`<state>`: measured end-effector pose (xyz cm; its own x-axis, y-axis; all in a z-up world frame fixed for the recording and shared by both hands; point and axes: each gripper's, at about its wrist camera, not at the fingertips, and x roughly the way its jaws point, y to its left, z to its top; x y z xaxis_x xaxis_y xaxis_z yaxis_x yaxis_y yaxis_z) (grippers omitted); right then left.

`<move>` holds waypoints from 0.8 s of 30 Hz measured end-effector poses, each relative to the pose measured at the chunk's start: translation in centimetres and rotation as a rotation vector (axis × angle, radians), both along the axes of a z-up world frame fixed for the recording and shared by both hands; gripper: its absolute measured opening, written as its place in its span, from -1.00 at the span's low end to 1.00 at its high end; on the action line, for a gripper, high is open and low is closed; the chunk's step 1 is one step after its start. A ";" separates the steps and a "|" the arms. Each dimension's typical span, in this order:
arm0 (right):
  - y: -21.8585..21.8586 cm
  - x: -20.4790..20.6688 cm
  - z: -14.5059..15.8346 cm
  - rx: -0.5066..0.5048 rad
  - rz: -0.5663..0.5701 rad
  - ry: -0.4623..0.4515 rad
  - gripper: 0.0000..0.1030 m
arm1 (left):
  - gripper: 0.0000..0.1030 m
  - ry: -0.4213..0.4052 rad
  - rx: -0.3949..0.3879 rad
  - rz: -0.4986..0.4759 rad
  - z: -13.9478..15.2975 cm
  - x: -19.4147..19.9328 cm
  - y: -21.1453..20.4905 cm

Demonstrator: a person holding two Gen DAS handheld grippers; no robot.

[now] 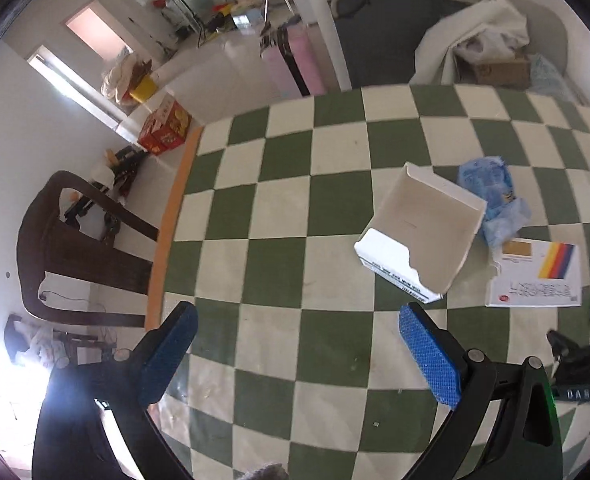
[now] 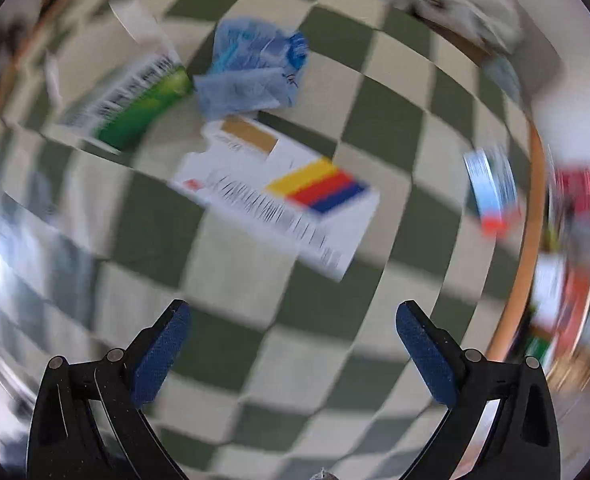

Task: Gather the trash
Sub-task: 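Grasp the white open box with the left tool while the right tool grasps the tablet box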

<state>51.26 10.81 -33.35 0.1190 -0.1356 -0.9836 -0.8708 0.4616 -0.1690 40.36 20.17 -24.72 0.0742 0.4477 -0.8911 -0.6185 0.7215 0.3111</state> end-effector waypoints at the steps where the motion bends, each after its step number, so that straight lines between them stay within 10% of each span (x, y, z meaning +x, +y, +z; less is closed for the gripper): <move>1: 0.9 0.4 -0.9 -0.026 0.058 0.001 1.00 | 1.00 0.013 -0.010 -0.008 -0.5 0.5 0.1; 8: 4.9 2.3 -7.0 -0.144 0.352 0.088 1.00 | 1.00 0.000 -0.158 -0.170 -0.7 4.3 0.5; 18: -3.1 6.3 -7.0 0.091 -0.403 0.391 0.89 | 1.00 0.147 -0.304 -0.387 -4.8 9.9 0.5; 21: -4.6 5.9 -6.8 0.172 -0.480 0.465 0.89 | 1.00 0.188 -0.359 -0.395 -6.6 10.7 0.8; 24: -4.4 5.1 -6.3 0.174 -0.425 0.354 0.89 | 0.98 0.205 -0.400 -0.383 -8.1 11.6 0.9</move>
<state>56.33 6.44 -39.68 -0.2511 0.0679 -0.9656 -0.5928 0.7778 0.2089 52.00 21.08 -32.85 -0.0268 0.0488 -0.9984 -0.2465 0.9676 0.0539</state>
